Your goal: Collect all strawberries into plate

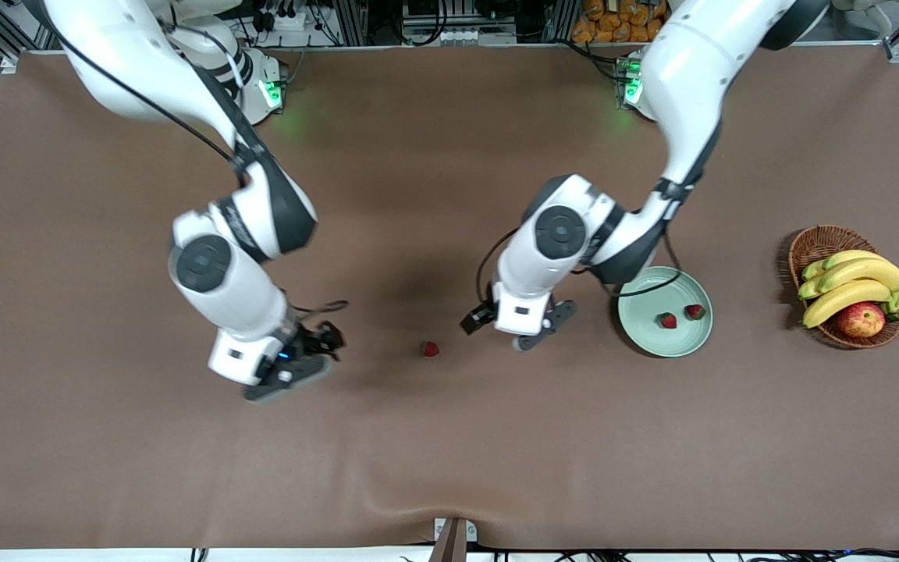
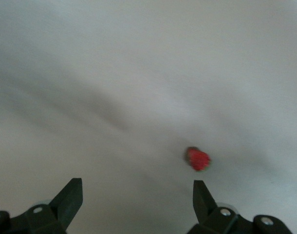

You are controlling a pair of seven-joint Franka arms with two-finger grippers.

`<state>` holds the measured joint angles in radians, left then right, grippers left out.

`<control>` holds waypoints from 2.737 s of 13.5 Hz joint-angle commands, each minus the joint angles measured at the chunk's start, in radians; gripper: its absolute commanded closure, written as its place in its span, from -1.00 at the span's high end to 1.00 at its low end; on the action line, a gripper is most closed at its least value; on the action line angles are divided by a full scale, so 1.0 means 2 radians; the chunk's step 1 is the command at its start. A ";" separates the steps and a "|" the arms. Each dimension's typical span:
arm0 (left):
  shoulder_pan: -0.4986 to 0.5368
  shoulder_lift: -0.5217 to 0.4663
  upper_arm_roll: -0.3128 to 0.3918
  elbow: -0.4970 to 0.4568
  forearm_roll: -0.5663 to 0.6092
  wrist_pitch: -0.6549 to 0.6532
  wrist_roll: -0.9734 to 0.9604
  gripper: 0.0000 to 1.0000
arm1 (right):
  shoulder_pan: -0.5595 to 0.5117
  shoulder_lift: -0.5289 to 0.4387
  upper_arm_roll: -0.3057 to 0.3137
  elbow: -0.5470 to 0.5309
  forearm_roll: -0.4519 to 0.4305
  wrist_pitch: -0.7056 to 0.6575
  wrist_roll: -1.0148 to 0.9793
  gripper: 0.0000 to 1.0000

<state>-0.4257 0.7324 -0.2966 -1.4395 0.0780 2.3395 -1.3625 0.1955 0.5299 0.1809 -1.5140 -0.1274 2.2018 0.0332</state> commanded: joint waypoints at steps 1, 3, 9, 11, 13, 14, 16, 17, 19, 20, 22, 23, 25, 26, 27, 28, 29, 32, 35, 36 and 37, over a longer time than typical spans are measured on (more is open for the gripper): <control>-0.072 0.068 0.055 0.081 0.012 0.043 -0.046 0.95 | -0.029 -0.083 -0.021 -0.072 0.034 -0.049 0.001 1.00; -0.108 0.098 0.086 0.102 0.012 0.075 -0.049 0.55 | -0.026 -0.112 -0.065 -0.071 0.070 -0.105 -0.004 1.00; -0.132 0.151 0.121 0.136 0.011 0.140 -0.062 0.44 | -0.048 -0.201 -0.118 -0.072 0.091 -0.249 -0.042 1.00; -0.132 0.161 0.120 0.141 0.011 0.159 -0.062 0.44 | -0.062 -0.225 -0.117 -0.071 0.091 -0.268 -0.047 1.00; -0.139 0.171 0.121 0.141 0.011 0.166 -0.063 0.44 | -0.086 -0.244 -0.115 -0.068 0.091 -0.295 -0.049 1.00; -0.141 0.172 0.126 0.144 0.011 0.167 -0.063 0.43 | -0.098 -0.250 -0.113 -0.064 0.091 -0.313 -0.050 1.00; -0.144 0.182 0.127 0.155 0.011 0.169 -0.063 0.36 | -0.109 -0.251 -0.113 -0.048 0.091 -0.337 -0.051 1.00; -0.145 0.188 0.126 0.162 0.011 0.169 -0.064 0.34 | -0.115 -0.250 -0.111 -0.035 0.091 -0.354 -0.051 1.00; -0.150 0.194 0.129 0.172 0.011 0.169 -0.064 0.17 | -0.119 -0.250 -0.106 -0.012 0.091 -0.376 -0.048 1.00; -0.150 0.196 0.131 0.173 0.011 0.169 -0.063 0.04 | -0.120 -0.250 -0.106 -0.010 0.091 -0.378 -0.047 1.00; -0.150 0.196 0.131 0.173 0.011 0.169 -0.058 -0.20 | -0.120 -0.253 -0.108 -0.010 0.094 -0.388 -0.045 1.00; -0.150 0.196 0.132 0.172 0.011 0.169 -0.057 -0.33 | -0.120 -0.259 -0.110 -0.010 0.097 -0.389 -0.046 1.00; -0.150 0.194 0.131 0.170 0.011 0.169 -0.057 -0.49 | -0.120 -0.263 -0.110 -0.010 0.091 -0.385 -0.052 1.00; -0.150 0.194 0.131 0.168 0.011 0.168 -0.057 -0.59 | -0.120 -0.266 -0.111 -0.010 0.090 -0.379 -0.053 1.00; -0.149 0.191 0.131 0.166 0.012 0.164 -0.056 -0.69 | -0.120 -0.266 -0.113 -0.010 0.088 -0.370 -0.061 1.00; -0.146 0.187 0.131 0.164 0.012 0.159 -0.056 -0.84 | -0.121 -0.269 -0.114 -0.010 0.084 -0.359 -0.076 1.00; -0.145 0.179 0.131 0.164 0.012 0.146 -0.056 -0.90 | -0.124 -0.273 -0.114 -0.013 0.080 -0.342 -0.089 1.00; -0.132 0.139 0.131 0.162 0.012 0.091 -0.054 -0.90 | -0.132 -0.271 -0.113 -0.012 0.080 -0.339 -0.093 1.00; -0.115 0.090 0.131 0.152 0.015 -0.014 -0.022 -0.89 | -0.128 -0.268 -0.112 -0.011 0.079 -0.339 -0.090 1.00; -0.112 0.073 0.131 0.150 0.015 -0.063 0.014 -0.88 | -0.128 -0.269 -0.112 -0.011 0.078 -0.339 -0.089 1.00; -0.106 0.062 0.131 0.150 0.015 -0.096 0.035 -0.88 | -0.132 -0.269 -0.113 -0.010 0.078 -0.342 -0.089 1.00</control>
<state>-0.6537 0.9344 -0.0340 -1.0953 0.0849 2.2661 -1.3608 -0.0505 0.0036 -0.0560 -1.5299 0.0363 1.5209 -0.1420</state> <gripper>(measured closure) 0.678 0.000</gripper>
